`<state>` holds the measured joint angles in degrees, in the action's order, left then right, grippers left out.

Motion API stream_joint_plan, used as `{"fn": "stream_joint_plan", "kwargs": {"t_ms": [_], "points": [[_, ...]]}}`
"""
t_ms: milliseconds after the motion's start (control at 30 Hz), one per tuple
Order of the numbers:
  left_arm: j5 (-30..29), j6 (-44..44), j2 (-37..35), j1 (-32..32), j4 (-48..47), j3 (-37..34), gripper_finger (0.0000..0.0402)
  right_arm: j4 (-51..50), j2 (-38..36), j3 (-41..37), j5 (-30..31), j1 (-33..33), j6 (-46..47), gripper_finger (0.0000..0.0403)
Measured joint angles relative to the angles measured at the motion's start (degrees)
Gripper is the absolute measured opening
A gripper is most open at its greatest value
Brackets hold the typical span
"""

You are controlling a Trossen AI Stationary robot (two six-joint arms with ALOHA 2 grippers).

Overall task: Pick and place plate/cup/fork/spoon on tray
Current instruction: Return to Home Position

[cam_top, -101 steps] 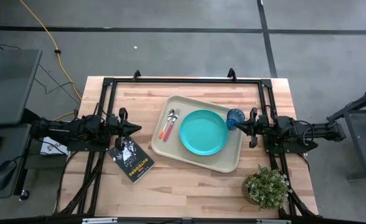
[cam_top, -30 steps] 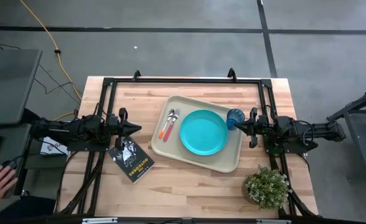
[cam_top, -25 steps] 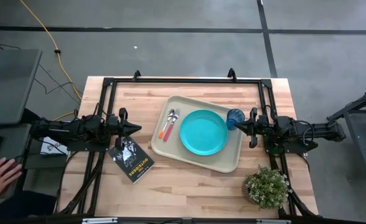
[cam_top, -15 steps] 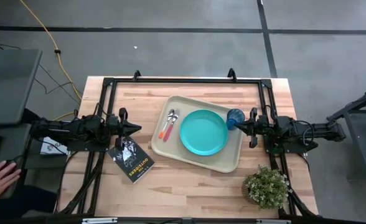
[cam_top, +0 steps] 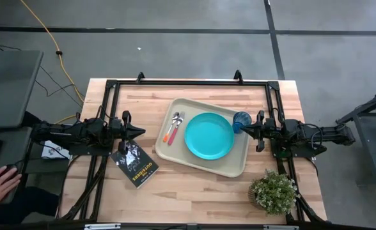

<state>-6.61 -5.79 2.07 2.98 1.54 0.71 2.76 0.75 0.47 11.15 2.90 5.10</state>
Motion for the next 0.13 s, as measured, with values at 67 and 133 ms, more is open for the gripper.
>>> {"fn": "stream_joint_plan", "kwargs": {"t_ms": [67, 133], "points": [[0.0, 0.0, 0.0, 0.0, 0.0, 0.0, 0.0000, 0.0, 0.0, 0.0, 0.0, 0.0, 0.0, 0.0000], [0.0, 0.0, 0.0, 0.0, 0.0, 0.0, 0.0000, 0.0, 0.0, 0.0, 0.0, 0.0, 0.0, 0.0000]]}}
